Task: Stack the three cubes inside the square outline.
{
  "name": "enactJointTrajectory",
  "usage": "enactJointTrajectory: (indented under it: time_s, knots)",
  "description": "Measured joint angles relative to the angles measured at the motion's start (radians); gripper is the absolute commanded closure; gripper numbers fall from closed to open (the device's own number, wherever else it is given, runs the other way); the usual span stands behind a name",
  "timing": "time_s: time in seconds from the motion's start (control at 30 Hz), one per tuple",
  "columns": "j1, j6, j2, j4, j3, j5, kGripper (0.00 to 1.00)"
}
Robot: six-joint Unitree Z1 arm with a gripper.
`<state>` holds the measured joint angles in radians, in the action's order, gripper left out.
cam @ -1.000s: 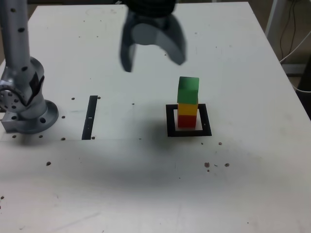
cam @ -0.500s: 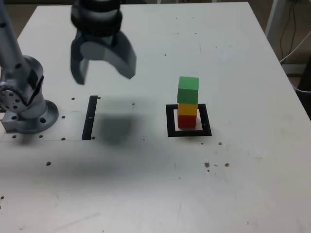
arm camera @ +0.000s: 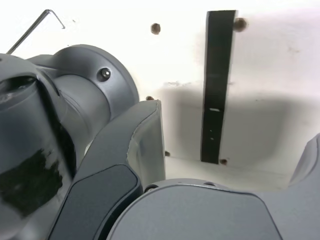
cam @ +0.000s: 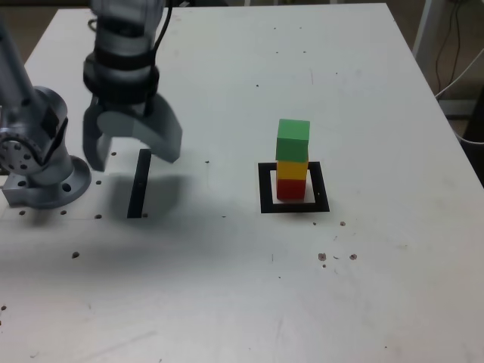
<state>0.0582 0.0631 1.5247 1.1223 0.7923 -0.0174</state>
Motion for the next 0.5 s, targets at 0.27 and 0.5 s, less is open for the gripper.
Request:
enactJointTrajectory:
  time_s: [0.27, 0.5]
  knots:
    - [0.0, 0.0, 0.0, -0.026, -0.02, 0.003, 0.0]
    - [0.0, 0.0, 0.0, -0.039, -0.022, -0.001, 0.0]
